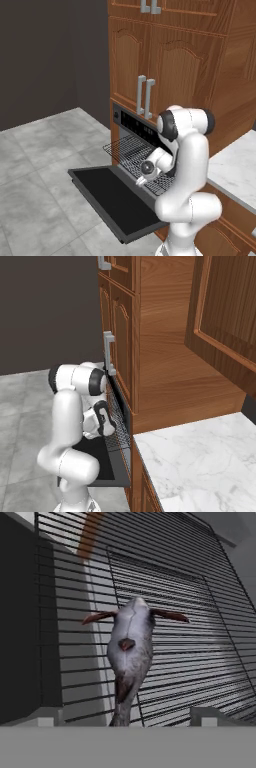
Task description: Place the fish on the top rack of the oven, and slide the tray back inside. Close the oven door.
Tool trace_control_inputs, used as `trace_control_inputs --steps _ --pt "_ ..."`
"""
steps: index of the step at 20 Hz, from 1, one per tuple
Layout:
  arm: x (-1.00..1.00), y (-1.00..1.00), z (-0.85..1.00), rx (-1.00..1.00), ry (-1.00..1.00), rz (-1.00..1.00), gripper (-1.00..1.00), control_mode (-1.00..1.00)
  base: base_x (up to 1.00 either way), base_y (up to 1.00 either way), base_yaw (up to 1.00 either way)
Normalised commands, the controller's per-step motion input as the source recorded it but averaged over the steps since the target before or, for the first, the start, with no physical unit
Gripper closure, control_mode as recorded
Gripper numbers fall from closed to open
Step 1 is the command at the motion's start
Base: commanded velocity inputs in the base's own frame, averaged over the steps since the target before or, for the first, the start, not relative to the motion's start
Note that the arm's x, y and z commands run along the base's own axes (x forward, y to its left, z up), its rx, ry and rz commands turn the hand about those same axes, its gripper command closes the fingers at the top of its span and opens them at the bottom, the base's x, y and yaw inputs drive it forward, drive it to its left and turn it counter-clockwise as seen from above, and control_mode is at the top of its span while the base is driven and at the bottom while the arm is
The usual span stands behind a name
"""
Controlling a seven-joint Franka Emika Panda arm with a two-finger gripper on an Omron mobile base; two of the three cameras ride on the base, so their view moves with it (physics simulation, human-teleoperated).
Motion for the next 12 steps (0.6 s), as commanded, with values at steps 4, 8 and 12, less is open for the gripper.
trace_control_inputs --steps 4,8,12 --pt "-0.41 0.01 0.58 0.00 -0.05 0.00 -1.00 -1.00 0.00 0.00 0.00" --pt "-0.68 0.10 0.65 0.00 -0.10 0.00 -1.00 -1.00 0.00 0.00 0.00" --pt "-0.87 0.16 0.62 -0.01 -0.15 0.00 -1.00 -1.00 0.00 0.00 0.00"
